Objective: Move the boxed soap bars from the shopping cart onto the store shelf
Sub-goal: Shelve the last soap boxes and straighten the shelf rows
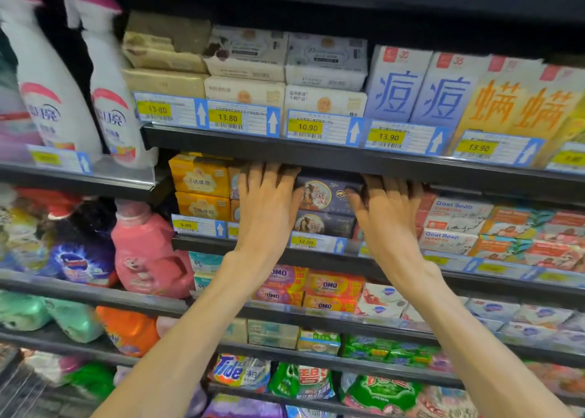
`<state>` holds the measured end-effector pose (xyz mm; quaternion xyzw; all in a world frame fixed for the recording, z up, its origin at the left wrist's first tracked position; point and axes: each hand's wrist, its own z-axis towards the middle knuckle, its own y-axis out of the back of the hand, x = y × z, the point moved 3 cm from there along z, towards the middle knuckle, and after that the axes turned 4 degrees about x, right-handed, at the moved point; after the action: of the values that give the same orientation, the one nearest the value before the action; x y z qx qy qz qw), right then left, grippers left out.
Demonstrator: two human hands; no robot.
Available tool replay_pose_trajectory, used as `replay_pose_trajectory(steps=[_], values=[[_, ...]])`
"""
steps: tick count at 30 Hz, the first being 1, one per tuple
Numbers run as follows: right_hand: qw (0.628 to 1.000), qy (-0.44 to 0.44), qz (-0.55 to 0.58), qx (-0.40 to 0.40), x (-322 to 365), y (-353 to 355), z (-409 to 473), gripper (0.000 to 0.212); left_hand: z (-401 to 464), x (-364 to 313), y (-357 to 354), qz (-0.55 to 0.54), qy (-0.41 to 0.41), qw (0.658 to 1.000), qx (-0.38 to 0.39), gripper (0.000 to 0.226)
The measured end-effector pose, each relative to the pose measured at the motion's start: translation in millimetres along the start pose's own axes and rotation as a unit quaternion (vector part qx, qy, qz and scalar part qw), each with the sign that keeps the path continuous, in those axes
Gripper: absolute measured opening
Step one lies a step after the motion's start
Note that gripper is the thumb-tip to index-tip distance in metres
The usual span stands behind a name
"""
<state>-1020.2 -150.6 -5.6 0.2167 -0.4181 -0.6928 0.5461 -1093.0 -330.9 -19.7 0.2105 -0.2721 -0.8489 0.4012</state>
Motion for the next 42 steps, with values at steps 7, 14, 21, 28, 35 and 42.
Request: replay_pose_trajectory(steps=[7,14,21,28,35,42], values=[[1.0,-0.003,0.024,-0.006,2,4,-5,0.041,2,1,-7,0.017,0.013,1.0,0.003,0.037],[1.0,0.007,0.015,0.012,-1,5,-5,0.043,0,-2,-5,0.006,0.008,1.0,0.004,0.039],[0.997,0.043,-0.003,-0.056,-7,9,-18,0.05,-9,-11,1,-0.02,-0.019,0.999,-0.021,0.038],[0.992,-0.011,-0.031,-0.123,-59,24,-37,0.046,-10,-71,-5,-0.072,-0.12,0.99,0.001,0.036],[0.986,-0.047,-0.074,-0.143,-96,18,-28,0.034,12,-92,-22,-0.043,-0.093,0.993,0.054,0.046],[0.99,-0.02,-0.034,-0.133,-97,18,-29,0.041,16,-91,-28,-0.033,-0.084,0.995,0.047,0.048]])
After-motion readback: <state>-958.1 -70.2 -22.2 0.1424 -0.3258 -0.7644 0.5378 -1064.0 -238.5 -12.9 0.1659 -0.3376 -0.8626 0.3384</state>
